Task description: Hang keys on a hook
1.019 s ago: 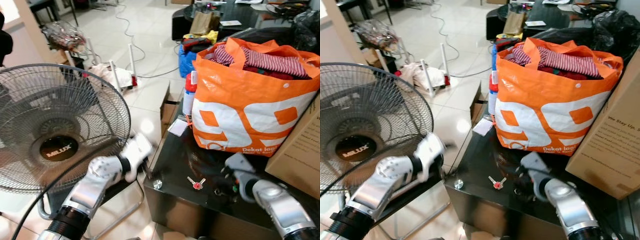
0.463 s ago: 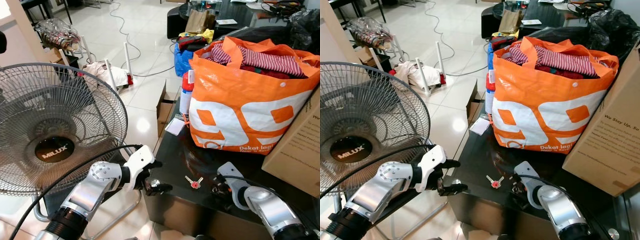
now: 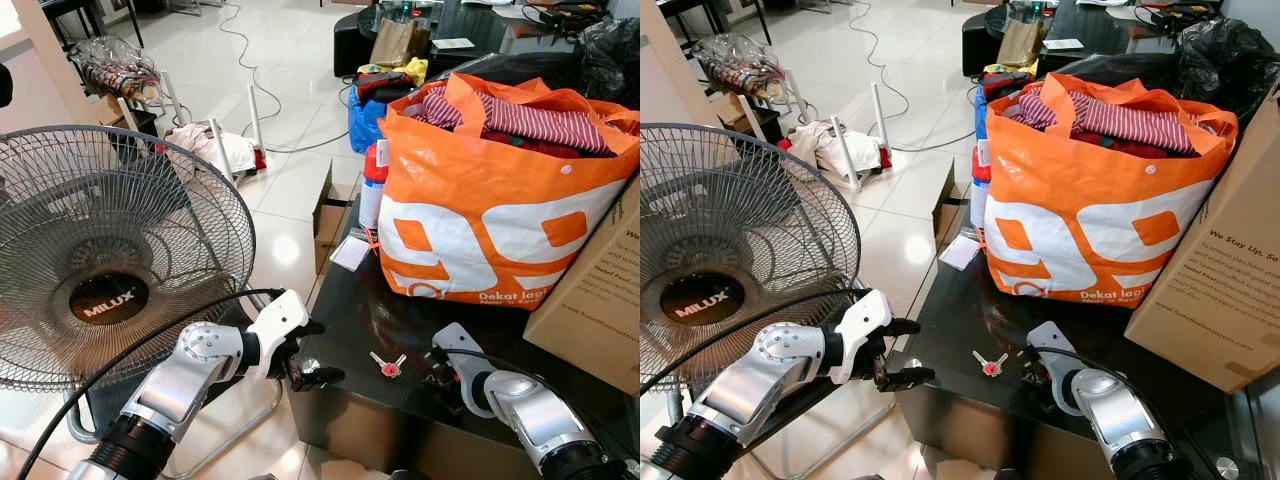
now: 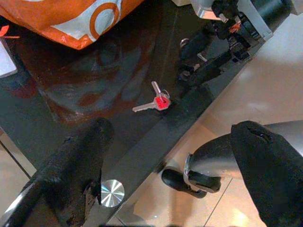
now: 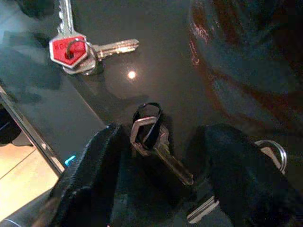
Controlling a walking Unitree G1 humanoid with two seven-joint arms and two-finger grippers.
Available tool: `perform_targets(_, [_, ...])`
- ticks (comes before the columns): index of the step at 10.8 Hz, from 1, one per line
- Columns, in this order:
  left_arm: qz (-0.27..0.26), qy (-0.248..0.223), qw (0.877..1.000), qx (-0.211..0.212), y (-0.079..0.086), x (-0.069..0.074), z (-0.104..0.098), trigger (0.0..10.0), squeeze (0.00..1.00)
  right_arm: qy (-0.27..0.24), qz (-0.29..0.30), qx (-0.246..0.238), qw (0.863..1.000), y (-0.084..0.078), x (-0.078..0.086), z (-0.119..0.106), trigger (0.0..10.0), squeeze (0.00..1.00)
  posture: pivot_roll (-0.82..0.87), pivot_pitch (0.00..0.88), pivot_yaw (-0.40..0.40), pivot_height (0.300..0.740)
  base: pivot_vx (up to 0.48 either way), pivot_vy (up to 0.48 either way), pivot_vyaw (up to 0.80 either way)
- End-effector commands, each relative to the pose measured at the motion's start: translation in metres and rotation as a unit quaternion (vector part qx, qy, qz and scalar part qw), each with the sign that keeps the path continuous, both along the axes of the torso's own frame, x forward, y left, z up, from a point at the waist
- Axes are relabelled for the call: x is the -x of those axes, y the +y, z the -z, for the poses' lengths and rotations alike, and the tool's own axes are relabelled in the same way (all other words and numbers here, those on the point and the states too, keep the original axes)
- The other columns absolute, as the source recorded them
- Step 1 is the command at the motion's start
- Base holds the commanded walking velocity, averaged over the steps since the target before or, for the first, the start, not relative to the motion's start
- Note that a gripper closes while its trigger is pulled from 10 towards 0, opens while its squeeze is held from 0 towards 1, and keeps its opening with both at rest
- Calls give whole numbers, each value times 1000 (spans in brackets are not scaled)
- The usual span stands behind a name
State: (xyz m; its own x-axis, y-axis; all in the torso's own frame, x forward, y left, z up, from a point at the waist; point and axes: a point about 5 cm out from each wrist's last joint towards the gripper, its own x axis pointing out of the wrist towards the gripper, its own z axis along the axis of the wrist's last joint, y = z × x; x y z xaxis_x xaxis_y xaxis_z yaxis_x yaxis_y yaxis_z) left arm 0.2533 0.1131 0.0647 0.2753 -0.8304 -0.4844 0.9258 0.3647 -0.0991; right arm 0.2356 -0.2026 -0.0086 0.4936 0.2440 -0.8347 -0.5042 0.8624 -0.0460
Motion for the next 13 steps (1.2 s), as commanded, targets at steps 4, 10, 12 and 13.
perform_targets(4, [8, -1, 1000, -7, 0, 2, -1, 10000, 0, -7, 5, 2, 1000, -2, -4, 0, 0, 0, -207, 0, 50, 740, 0, 0, 0])
perform_targets(10, [10, -3, 1000, -6, -2, 1, -1, 10000, 0, -8, 0, 5, 1000, -5, -4, -1, 0, 0, -213, 0, 51, 740, 0, 0, 0])
perform_targets(12, [11, -2, 1000, -5, -2, 1, -1, 10000, 0, -10, -2, 25, 1000, -9, -3, 0, 10000, 0, -214, 0, 52, 740, 0, 0, 0])
perform_targets(13, [11, -2, 1000, -5, -2, 1, -1, 10000, 0, -9, 0, 26, 1000, -10, -2, 0, 10000, 0, -214, 0, 52, 740, 0, 0, 0])
